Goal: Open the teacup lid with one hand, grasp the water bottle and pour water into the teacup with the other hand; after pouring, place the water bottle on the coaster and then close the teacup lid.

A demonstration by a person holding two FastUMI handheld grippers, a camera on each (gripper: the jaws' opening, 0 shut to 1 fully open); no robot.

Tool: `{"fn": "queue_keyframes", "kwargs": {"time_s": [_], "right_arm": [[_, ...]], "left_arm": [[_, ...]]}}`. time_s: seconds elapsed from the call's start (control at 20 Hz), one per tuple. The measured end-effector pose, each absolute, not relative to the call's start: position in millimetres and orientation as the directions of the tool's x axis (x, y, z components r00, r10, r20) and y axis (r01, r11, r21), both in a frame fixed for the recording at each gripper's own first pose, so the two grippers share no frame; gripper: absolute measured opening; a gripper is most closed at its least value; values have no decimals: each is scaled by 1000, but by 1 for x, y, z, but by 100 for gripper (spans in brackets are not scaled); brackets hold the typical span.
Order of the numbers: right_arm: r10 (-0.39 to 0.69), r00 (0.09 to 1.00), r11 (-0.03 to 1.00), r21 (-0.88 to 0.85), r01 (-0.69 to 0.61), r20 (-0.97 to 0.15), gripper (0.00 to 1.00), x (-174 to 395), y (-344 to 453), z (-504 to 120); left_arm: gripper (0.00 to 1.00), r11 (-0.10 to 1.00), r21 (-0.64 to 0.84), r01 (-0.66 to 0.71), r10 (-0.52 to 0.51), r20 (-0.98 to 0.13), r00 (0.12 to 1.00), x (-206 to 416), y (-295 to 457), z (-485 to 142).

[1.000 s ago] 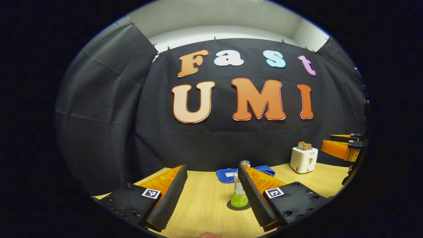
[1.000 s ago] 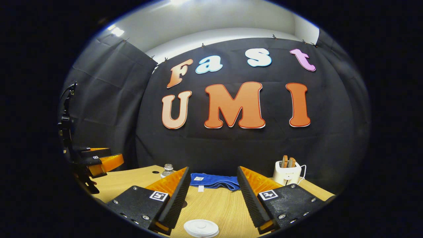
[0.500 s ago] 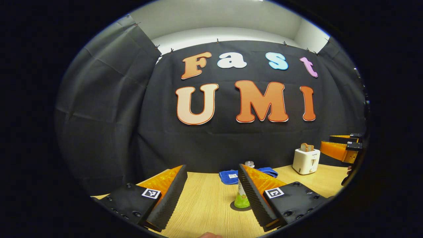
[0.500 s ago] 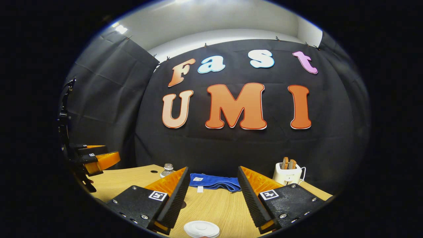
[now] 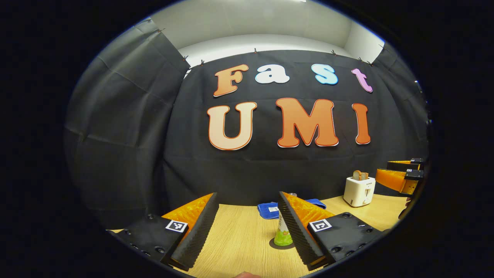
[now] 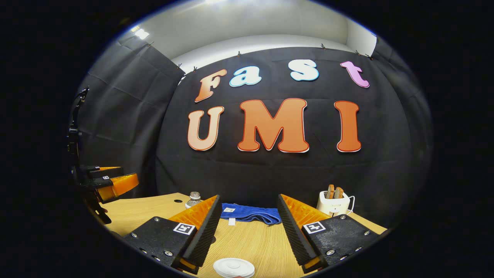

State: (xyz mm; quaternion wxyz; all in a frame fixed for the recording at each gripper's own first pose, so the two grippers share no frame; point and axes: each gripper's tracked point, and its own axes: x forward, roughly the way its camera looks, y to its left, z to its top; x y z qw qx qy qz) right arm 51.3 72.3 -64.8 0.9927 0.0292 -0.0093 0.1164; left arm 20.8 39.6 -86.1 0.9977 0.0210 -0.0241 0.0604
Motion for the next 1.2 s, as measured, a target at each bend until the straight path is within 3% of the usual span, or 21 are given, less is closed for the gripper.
{"fn": "queue_keyframes", "kwargs": {"time_s": [0.85,1.2], "right_arm": [[233,972,968,84,-234,31,86,47,62,-59],[221,975,973,72,-221,19,86,48,55,-61]], "left_arm": [[100,987,62,-146,142,71,987,22,37,-75],[96,987,64,-148,143,77,987,23,30,-69]]}}
